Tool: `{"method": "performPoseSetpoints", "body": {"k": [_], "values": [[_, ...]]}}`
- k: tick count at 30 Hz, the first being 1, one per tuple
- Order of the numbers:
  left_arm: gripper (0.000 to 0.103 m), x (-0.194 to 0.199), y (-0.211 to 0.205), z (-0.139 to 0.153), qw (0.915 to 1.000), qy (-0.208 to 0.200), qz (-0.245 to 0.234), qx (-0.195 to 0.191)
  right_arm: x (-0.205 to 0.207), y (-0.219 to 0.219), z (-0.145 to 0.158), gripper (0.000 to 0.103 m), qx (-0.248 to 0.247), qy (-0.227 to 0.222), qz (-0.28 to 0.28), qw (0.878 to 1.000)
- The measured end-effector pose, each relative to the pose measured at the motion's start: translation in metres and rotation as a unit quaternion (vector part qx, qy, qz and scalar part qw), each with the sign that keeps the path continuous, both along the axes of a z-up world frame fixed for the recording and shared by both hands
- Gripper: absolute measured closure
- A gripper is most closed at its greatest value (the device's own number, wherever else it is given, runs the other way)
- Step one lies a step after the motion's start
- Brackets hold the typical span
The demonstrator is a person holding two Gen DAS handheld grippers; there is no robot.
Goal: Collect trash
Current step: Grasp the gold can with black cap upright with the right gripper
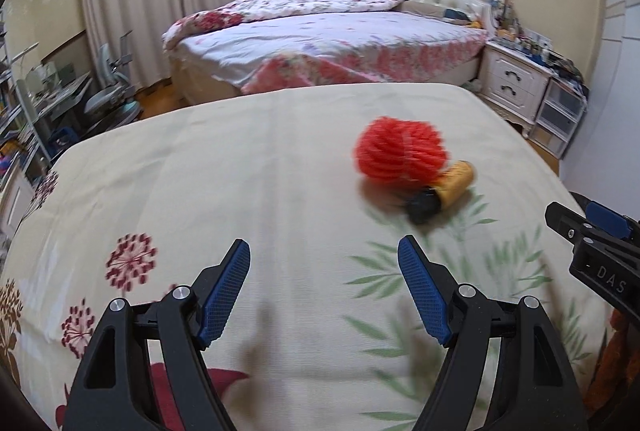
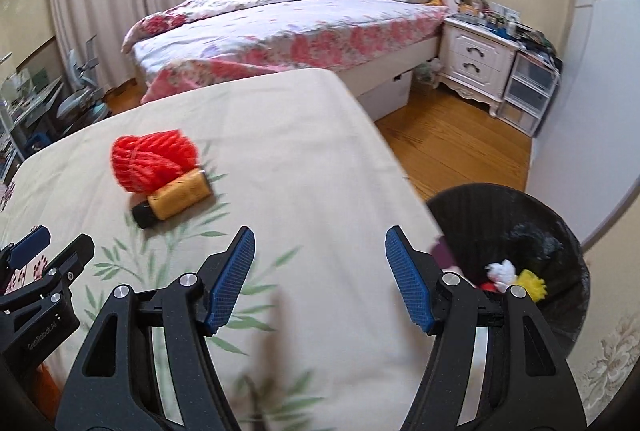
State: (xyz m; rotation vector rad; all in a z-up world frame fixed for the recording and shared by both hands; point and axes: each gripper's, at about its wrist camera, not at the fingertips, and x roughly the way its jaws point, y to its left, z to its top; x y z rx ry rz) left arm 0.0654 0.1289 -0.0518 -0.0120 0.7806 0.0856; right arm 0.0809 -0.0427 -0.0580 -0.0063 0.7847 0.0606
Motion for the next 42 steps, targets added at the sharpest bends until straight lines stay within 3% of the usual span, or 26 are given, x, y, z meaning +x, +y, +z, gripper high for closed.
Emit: {"method": "performPoseSetpoints", "body": {"k": [10,16,21,32,38,40,42], "values": [[0.029,-0.011,0.054,0.001,0.9986,-0.001,0.052,-0.009,0.014,0.065,0.002,0.037,0.009,0.009,0.050,0.999],[0.029,-0.008,0.080,0.000,0.9972,0.002,0.074,-0.015,0.025,0.087,-0.002,0.034,0.005,0.014,0.048,0.999],[0.028,-0.007,0.089,-0.001,0.9964,0.005,0.080,-0.029,0.032,0.087,-0.008,0.032,-0.013,0.022,0.035,0.999],[0.028,-0.002,0.083,-0.001,0.9976,0.003,0.064,-0.027,0.041,0.053,-0.012,0.032,-0.006,0.033,0.008,0.999],[0.028,0.003,0.071,-0.001,0.9986,0.003,0.049,-0.023,0.045,0.060,-0.012,0.047,-0.014,0.032,0.032,0.999],[0.028,0.006,0.066,-0.001,0.9989,0.003,0.042,-0.022,0.048,0.063,-0.012,0.058,-0.018,0.035,0.043,0.998],[0.028,0.009,0.061,-0.002,0.9991,0.004,0.036,-0.022,0.050,0.063,-0.014,0.079,-0.022,0.039,0.049,0.998]]}}
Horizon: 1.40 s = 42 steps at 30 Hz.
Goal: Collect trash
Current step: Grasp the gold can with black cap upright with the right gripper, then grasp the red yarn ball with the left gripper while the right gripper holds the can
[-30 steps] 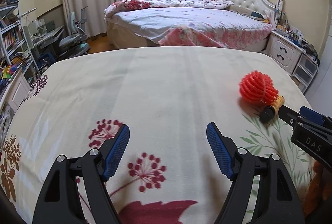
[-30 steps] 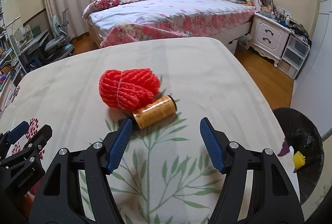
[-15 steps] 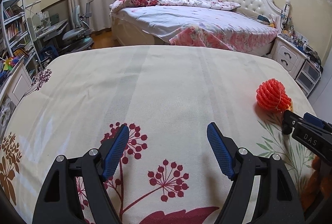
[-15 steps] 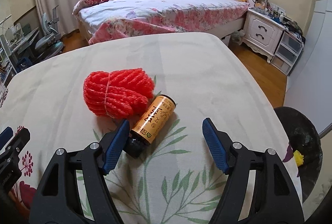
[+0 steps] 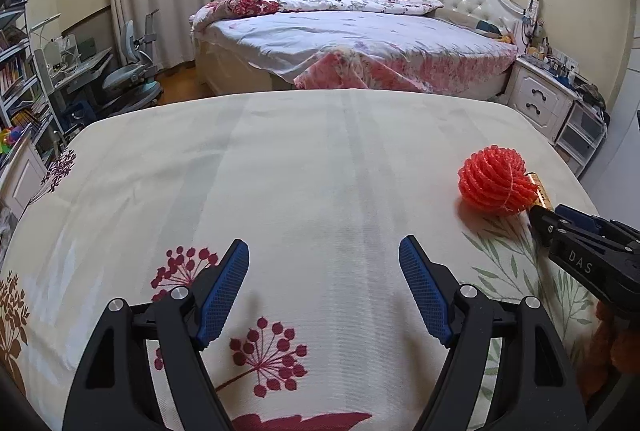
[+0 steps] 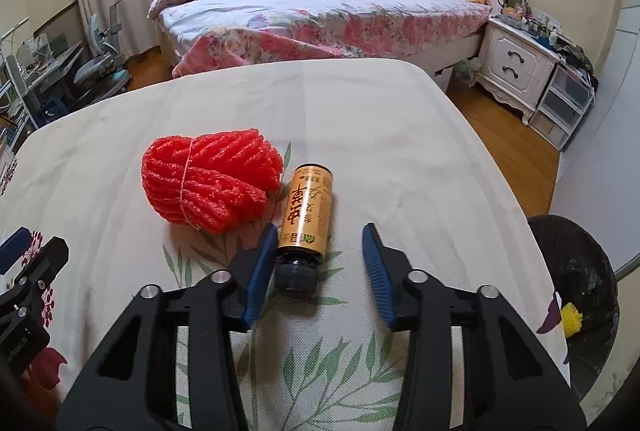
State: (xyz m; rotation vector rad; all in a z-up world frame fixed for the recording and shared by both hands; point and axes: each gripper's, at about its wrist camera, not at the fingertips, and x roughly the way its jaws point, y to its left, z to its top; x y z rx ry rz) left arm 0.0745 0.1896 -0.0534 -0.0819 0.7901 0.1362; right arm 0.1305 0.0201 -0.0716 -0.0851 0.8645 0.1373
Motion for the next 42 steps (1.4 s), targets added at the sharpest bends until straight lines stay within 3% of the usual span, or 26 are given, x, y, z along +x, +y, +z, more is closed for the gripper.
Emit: {"method": "performPoseSetpoints", "body": {"k": [9,17,22,37,39,41,42], "values": [[0.028,0.017,-0.041,0.000,0.9987,-0.007,-0.051,-0.003,0.010,-0.034,0.000,0.080,-0.008,-0.001,-0.027,1.000],[0.028,0.035,-0.082,-0.001,0.9945,-0.012,-0.102,0.020,0.019,-0.057,-0.001,0.080,-0.003,-0.002,-0.041,0.999],[0.025,0.052,-0.094,-0.003,0.9939,-0.010,-0.104,0.036,0.024,-0.058,-0.004,0.080,0.002,0.006,-0.035,0.999],[0.024,0.083,-0.108,-0.005,0.9925,-0.003,-0.120,0.021,0.030,-0.061,-0.002,0.080,0.008,0.008,-0.027,1.000],[0.032,0.084,-0.108,-0.006,0.9928,0.000,-0.118,0.019,0.030,-0.061,-0.002,0.080,0.009,0.008,-0.027,1.000],[0.049,0.085,-0.107,-0.008,0.9926,0.008,-0.121,0.014,0.030,-0.061,-0.002,0.080,0.007,0.008,-0.027,1.000],[0.049,0.086,-0.106,-0.009,0.9928,0.012,-0.119,0.009,0.030,-0.061,-0.002,0.080,0.006,0.008,-0.027,1.000]]}}
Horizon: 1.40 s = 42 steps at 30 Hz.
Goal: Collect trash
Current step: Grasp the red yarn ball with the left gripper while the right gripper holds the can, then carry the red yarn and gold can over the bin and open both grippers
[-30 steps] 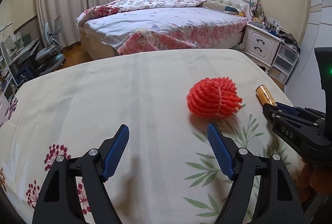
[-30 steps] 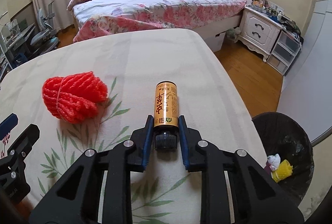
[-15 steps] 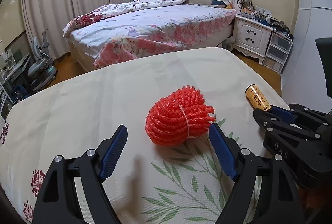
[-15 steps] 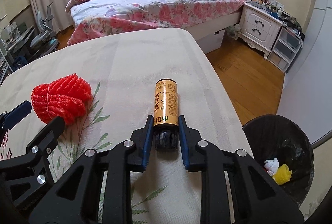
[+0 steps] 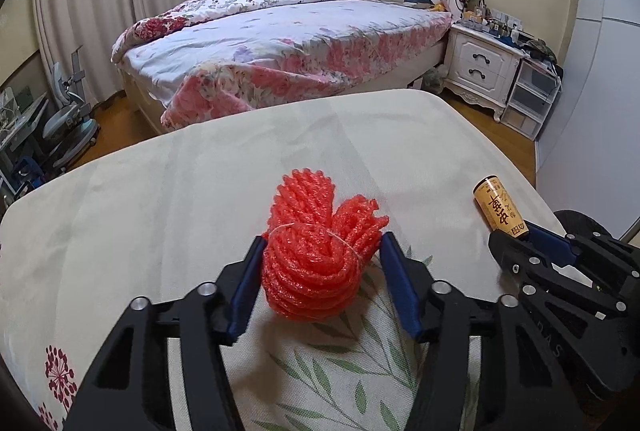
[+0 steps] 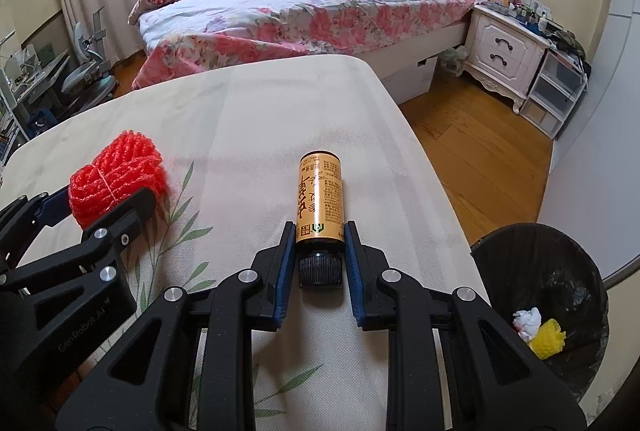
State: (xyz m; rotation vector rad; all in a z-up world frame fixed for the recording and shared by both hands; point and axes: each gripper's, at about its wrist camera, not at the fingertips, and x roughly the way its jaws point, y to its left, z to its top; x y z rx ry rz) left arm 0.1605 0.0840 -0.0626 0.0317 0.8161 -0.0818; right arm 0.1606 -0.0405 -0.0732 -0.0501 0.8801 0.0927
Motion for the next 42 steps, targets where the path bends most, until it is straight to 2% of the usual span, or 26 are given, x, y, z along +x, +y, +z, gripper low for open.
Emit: {"method": "performPoseSetpoints", "body": {"k": [5,14,18,30,42], "values": [[0.054,-0.002,0.001,0.001,1.0000,0.000,0.004,-0.006,0.001,0.000,0.000,0.080,0.000,0.000,0.000,1.000],[0.056,-0.011,0.001,0.005,0.9999,-0.011,0.008,0.001,-0.007,0.000,0.000,0.080,-0.002,-0.003,-0.004,1.000],[0.056,-0.024,0.000,0.007,0.9998,-0.017,0.009,0.009,-0.021,0.002,0.000,0.080,-0.007,-0.006,-0.004,1.000],[0.056,-0.073,-0.003,0.008,0.9998,-0.020,0.005,-0.003,-0.075,-0.007,0.005,0.080,-0.010,-0.018,-0.006,1.000],[0.056,-0.107,-0.035,0.022,0.9983,-0.048,-0.029,-0.015,-0.120,-0.050,0.023,0.080,-0.002,-0.045,-0.037,0.998]]}}
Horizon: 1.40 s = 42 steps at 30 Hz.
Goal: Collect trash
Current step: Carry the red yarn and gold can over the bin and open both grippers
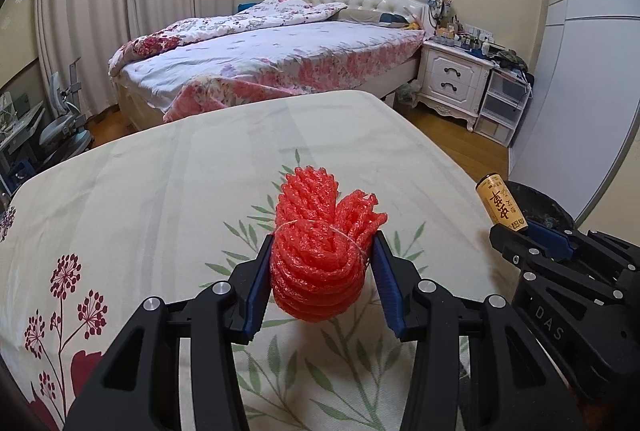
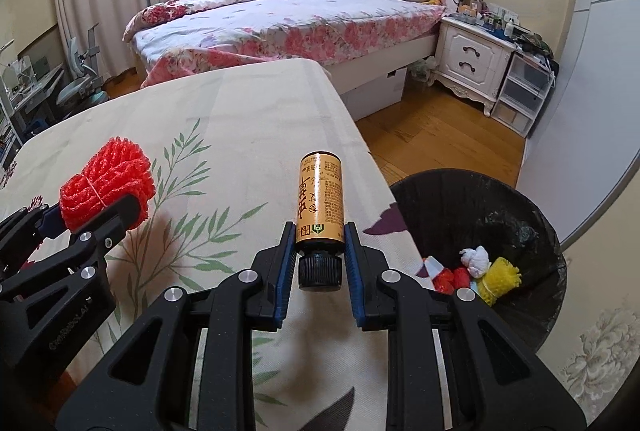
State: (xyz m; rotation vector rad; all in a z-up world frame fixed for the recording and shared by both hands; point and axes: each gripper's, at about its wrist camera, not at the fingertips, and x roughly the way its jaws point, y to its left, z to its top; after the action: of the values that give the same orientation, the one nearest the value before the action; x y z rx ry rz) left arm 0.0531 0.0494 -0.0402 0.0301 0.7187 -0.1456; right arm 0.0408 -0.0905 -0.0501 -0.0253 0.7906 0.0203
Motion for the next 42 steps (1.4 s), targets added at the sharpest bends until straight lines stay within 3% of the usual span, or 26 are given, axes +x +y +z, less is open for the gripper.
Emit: {"method": "performPoseSetpoints", "body": {"k": [21,36,42], "values": [[0.056,-0.001,-0.096,0.020,0.9922,-0.056,-0.111,-0.003,-0.022,-0.111,0.016,0.080,0.010,-0.036,-0.123,0.992],[0.055,0.035,-0.151,-0.004,0.9866,-0.044,-0.155,0.025,0.000,-0.158,-0.008,0.080,0.023,-0.020,-0.173,0.985],[0.045,0.043,-0.159,-0.009,0.9866,-0.036,-0.157,0.028,0.007,-0.169,-0.015,0.080,0.027,-0.014,-0.185,0.982]]}}
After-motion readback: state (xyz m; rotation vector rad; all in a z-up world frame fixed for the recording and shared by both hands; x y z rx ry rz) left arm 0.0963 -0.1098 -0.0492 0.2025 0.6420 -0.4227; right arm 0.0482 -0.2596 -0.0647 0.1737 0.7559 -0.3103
